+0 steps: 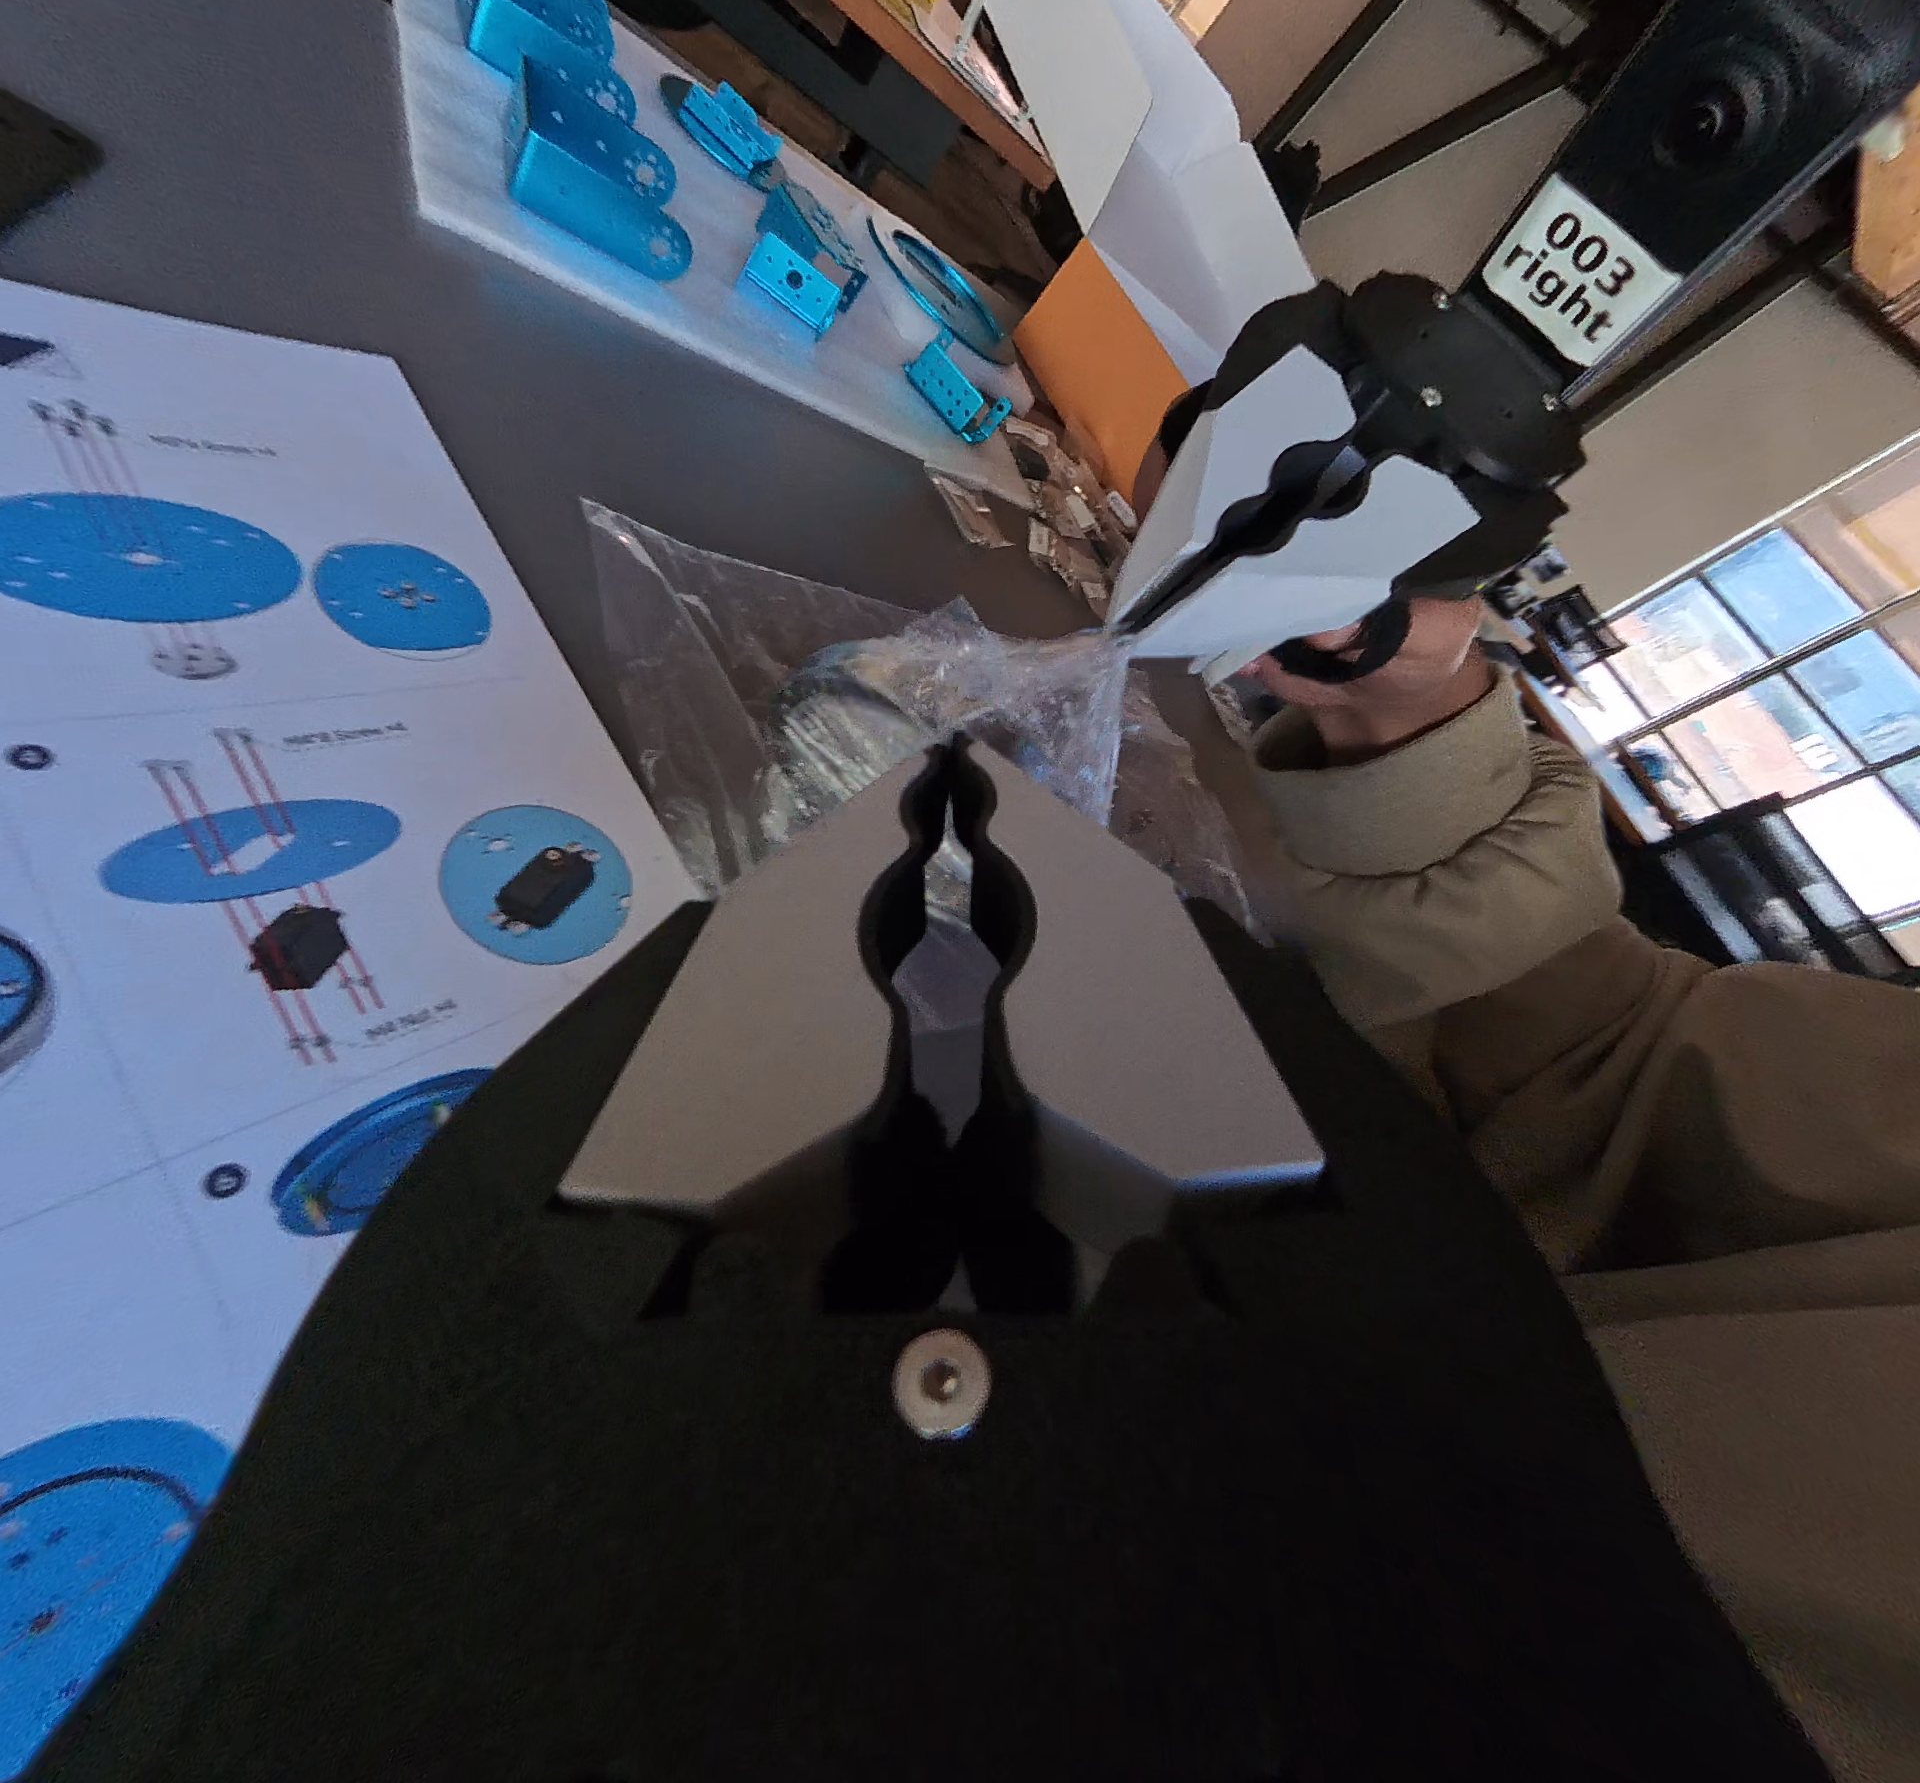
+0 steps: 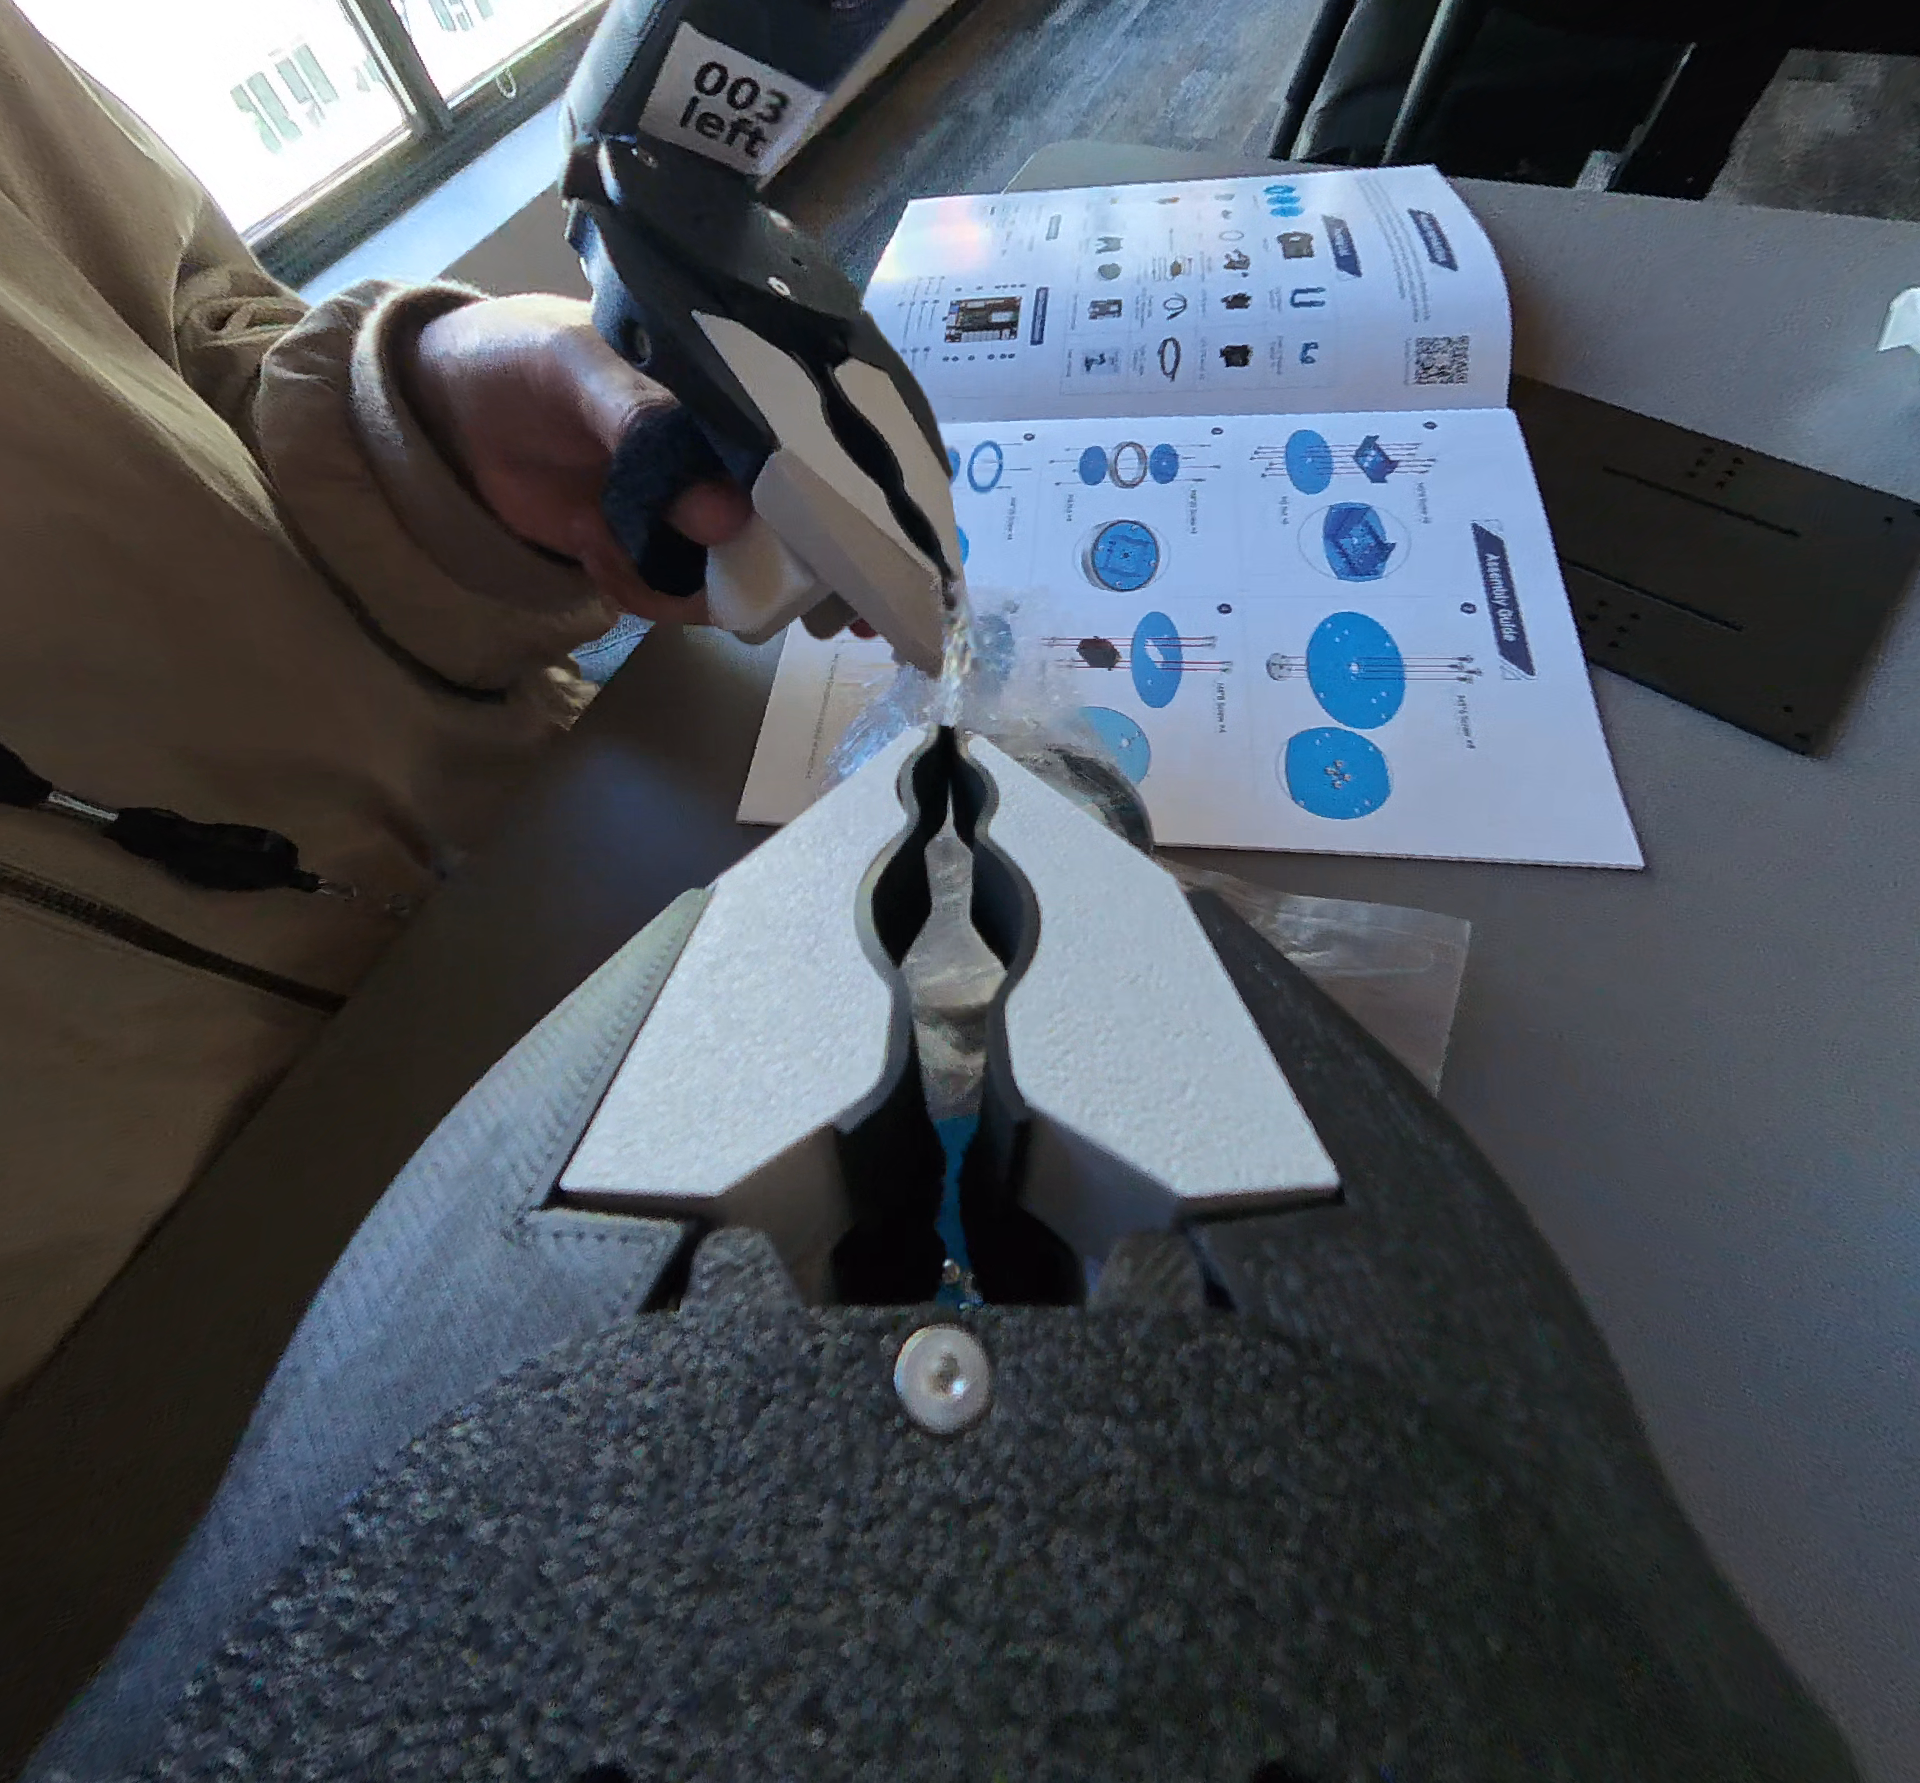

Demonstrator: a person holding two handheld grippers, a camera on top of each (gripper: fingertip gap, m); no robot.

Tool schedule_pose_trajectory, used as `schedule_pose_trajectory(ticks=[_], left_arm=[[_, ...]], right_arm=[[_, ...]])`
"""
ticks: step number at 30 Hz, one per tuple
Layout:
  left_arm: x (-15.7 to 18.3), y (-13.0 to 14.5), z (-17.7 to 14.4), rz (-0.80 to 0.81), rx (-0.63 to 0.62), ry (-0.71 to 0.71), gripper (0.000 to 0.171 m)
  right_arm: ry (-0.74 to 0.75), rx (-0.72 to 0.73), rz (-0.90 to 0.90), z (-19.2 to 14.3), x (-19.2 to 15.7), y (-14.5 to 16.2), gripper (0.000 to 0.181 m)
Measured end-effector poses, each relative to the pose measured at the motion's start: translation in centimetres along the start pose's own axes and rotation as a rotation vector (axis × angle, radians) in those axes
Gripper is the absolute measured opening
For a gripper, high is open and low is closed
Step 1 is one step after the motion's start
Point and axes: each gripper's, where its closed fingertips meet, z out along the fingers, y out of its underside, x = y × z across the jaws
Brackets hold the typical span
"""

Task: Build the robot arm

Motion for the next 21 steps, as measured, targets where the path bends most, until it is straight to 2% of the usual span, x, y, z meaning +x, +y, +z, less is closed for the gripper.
schedule_pose_trajectory(ticks=[3,11,14,17,19,21], left_arm=[[0.0,-0.5,-0.6,0.052,0.007,0.001,0.000],[1.5,-0.9,0.4,0.037,0.022,0.086,0.000],[1.9,-0.8,0.9,0.020,0.017,0.124,0.000],[2.4,-0.8,1.4,0.009,0.012,0.146,0.000],[2.6,-0.8,1.8,0.012,0.008,0.150,0.000],[2.7,-0.9,2.0,0.015,0.008,0.149,0.000]], right_arm=[[-0.009,0.038,0.017,-1.1,0.0,0.1,0.000],[0.027,-0.045,0.024,-1.2,0.5,1.4,0.002],[0.126,-0.063,-0.080,-2.2,0.4,-0.2,0.024],[0.098,-0.040,-0.171,-1.7,-2.5,-2.4,0.037],[0.086,-0.147,-0.188,-0.3,-3.4,-1.1,0.043],[0.156,-0.281,-0.205,0.2,-2.2,1.1,0.040]])
